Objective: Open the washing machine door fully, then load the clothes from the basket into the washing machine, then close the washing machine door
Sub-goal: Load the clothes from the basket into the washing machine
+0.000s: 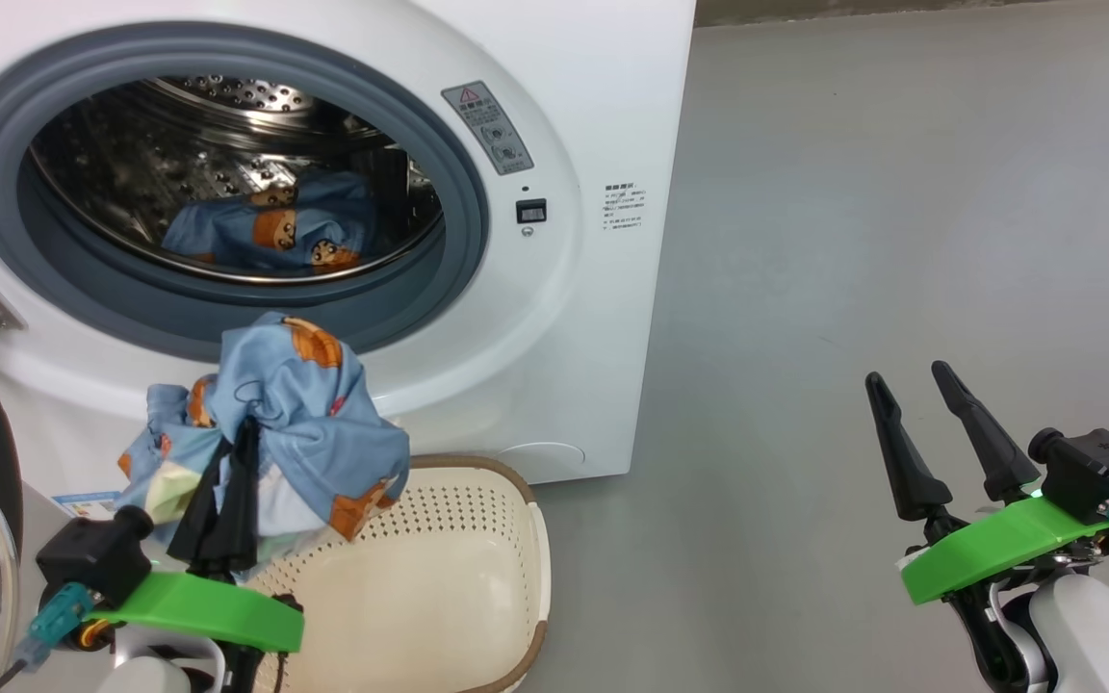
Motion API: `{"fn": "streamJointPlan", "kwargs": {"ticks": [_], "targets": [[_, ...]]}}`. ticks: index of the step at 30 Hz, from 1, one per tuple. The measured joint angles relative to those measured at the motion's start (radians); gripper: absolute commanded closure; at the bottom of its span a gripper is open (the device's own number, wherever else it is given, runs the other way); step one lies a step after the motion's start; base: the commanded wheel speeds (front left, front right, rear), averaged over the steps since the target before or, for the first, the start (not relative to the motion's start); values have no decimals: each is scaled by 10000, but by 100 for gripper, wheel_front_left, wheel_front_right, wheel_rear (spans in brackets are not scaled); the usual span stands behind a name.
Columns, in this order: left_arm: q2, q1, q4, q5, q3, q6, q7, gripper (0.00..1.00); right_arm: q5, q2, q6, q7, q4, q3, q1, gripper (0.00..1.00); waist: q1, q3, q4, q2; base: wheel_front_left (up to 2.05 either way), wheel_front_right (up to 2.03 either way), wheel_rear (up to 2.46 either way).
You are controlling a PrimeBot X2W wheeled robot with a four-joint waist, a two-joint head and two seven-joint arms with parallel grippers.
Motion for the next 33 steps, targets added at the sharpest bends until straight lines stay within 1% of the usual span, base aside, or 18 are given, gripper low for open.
{"fn": "streamJointPlan", "kwargs": {"ticks": [10, 25, 28, 33], "targets": [[-351, 166, -92, 194, 151, 0, 0, 100, 0, -173, 0, 0, -79, 50, -1, 0, 0, 74, 23, -1, 0, 0, 0], [-414, 71, -44, 265, 360, -2, 0, 100, 0, -178, 0, 0, -82, 253, -5, 0, 0, 299, -119, 0, 0, 0, 0], [-391, -297, -12, 267, 384, -2, 0, 100, 0, -176, 0, 0, -100, 257, -14, 0, 0, 402, -143, -1, 0, 0, 0], [-247, -1638, 242, 408, 516, -2, -2, 100, -10, -176, 0, 0, -140, 290, -44, 0, 0, 726, -152, -1, 0, 0, 0]]}}
